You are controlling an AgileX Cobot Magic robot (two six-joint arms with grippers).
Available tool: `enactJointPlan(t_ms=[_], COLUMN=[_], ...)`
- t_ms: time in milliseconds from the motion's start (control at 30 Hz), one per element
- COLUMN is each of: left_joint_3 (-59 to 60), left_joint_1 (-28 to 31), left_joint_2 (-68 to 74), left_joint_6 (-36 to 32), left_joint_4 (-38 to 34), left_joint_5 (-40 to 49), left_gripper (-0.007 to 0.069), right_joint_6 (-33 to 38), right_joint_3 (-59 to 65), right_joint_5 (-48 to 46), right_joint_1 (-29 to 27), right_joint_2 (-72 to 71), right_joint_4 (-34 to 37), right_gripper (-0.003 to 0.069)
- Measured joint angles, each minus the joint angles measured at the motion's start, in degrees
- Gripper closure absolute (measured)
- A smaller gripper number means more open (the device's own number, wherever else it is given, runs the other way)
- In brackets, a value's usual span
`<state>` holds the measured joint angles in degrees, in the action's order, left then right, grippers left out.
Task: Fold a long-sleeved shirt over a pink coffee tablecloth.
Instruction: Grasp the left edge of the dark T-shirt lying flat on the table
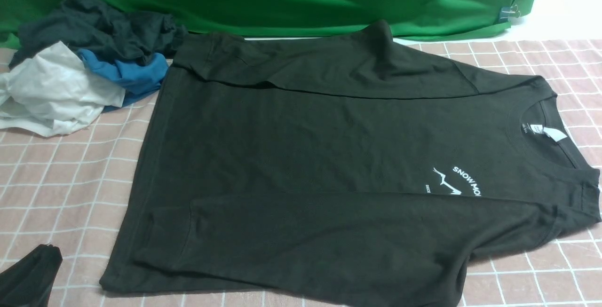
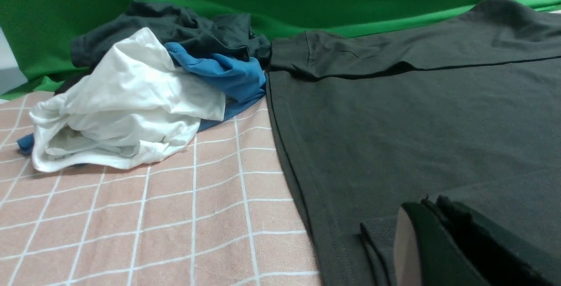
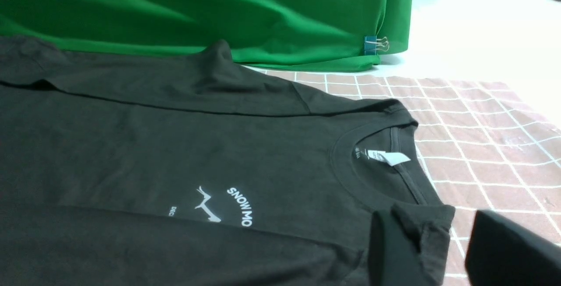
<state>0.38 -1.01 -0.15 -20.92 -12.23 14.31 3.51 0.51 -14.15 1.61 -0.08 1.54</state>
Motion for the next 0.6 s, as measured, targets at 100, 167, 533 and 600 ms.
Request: enactJointPlan(t_ms=[100,167,533,600], left_joint_3=[0.0,0.0,0.0,0.0], left_joint_1=[0.0,0.0,0.0,0.0], left_joint_2=[0.0,0.0,0.0,0.0], left_joint_6=[0.0,0.0,3.6,6.1], left_joint_4=[0.0,0.0,-10.5,-17.2], left_joint_5=[0.0,0.0,-8.9,-12.4], left_gripper=[0.0605,0.0605,0.0605,0.0605], right_joint_6=[0.0,0.0,0.0,0.0], right_joint_3=[0.0,0.0,0.0,0.0], right_joint_5=[0.0,0.0,0.0,0.0], right_joint_1=[0.0,0.0,0.0,0.0], right_joint_2=[0.0,0.0,0.0,0.0], right_joint_4=[0.0,0.0,0.0,0.0], right_gripper=[0.0419,0.0419,0.0418,0.0418])
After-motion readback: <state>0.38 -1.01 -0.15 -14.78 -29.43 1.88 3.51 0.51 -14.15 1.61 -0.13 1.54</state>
